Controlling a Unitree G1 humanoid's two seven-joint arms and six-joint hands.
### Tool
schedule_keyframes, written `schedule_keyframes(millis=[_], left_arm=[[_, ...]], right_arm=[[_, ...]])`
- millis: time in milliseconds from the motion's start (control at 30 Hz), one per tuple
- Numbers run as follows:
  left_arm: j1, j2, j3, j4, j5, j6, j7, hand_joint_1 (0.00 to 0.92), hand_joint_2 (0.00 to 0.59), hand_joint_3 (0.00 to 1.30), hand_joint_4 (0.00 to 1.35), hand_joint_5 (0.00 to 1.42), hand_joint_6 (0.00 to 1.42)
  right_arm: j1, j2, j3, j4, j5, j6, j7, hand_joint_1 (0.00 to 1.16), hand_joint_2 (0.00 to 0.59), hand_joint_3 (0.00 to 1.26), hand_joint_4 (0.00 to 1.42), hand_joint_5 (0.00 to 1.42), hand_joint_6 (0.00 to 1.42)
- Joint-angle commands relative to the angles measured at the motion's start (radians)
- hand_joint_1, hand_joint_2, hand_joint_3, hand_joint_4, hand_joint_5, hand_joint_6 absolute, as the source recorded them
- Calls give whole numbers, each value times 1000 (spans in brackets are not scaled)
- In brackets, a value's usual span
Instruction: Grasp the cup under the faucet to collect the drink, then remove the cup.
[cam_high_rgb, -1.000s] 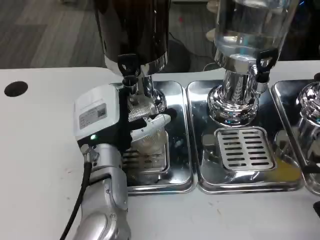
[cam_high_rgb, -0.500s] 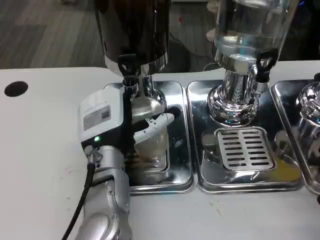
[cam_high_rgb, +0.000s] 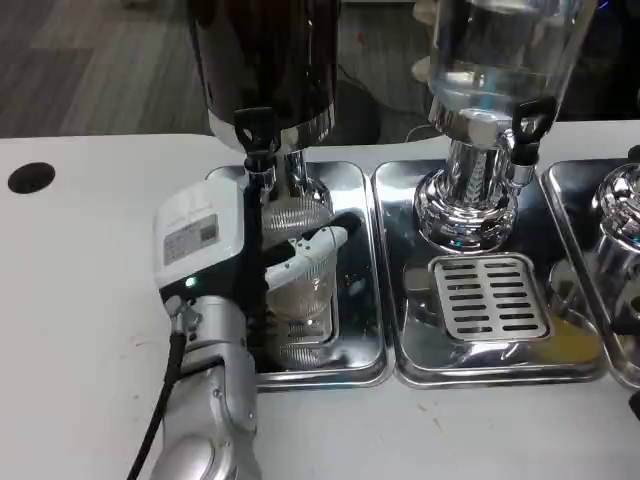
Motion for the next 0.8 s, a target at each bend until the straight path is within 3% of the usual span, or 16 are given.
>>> schedule_keyframes(millis=[33, 800], left_arm=[[52, 11, -5, -85, 6, 2, -7, 67, 38, 361, 368, 668, 811], [386, 86, 30, -604, 62, -71, -49, 71, 46, 357, 331, 682, 811]], right_arm=[[-2, 1, 7, 4, 17, -8, 2, 485, 348, 275, 109, 83, 0], [-5, 2, 27, -4, 24, 1, 7, 481, 346, 275, 109, 78, 0]])
